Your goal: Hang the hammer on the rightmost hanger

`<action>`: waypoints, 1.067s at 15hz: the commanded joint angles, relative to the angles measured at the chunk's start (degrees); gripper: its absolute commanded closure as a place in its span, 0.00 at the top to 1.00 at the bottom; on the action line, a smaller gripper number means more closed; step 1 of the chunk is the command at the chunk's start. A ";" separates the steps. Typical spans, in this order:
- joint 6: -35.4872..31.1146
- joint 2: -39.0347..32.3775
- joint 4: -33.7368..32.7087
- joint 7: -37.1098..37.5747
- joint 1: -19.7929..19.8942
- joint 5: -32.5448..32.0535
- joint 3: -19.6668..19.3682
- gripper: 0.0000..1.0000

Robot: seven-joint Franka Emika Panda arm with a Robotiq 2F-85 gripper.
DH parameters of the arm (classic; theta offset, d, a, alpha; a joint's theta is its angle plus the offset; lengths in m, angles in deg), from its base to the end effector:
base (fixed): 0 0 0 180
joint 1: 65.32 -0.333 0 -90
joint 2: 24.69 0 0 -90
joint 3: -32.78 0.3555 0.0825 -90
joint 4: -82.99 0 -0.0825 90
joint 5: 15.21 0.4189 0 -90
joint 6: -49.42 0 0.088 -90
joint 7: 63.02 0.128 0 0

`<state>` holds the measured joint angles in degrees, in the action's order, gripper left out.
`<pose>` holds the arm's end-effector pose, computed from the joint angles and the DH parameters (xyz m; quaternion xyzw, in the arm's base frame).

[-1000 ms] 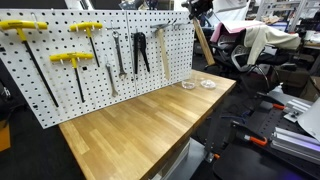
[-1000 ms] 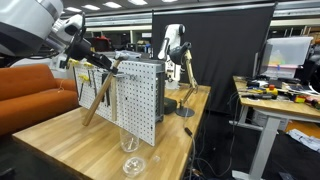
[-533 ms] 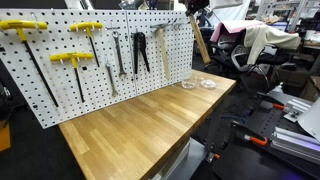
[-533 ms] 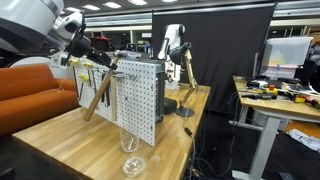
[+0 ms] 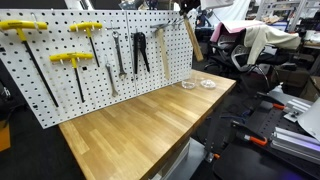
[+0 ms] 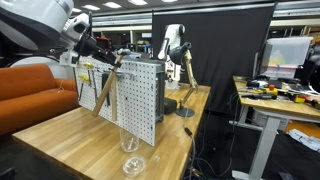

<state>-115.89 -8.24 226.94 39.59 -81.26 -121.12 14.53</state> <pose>0.4702 0.0312 0.4051 0.8823 -0.0612 0.4578 0.0913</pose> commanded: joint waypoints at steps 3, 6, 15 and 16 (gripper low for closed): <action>-2.27 -5.38 -5.36 3.51 -0.66 -5.10 -1.02 0.06; -2.80 -7.26 -5.93 4.18 -0.25 -5.85 -1.55 0.06; -2.92 -6.98 -5.20 2.90 -0.21 -3.47 -2.26 0.36; -2.92 -7.04 -5.37 2.91 -0.18 -3.47 -2.44 0.44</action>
<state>-118.81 -15.27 221.56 42.49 -81.42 -124.59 12.07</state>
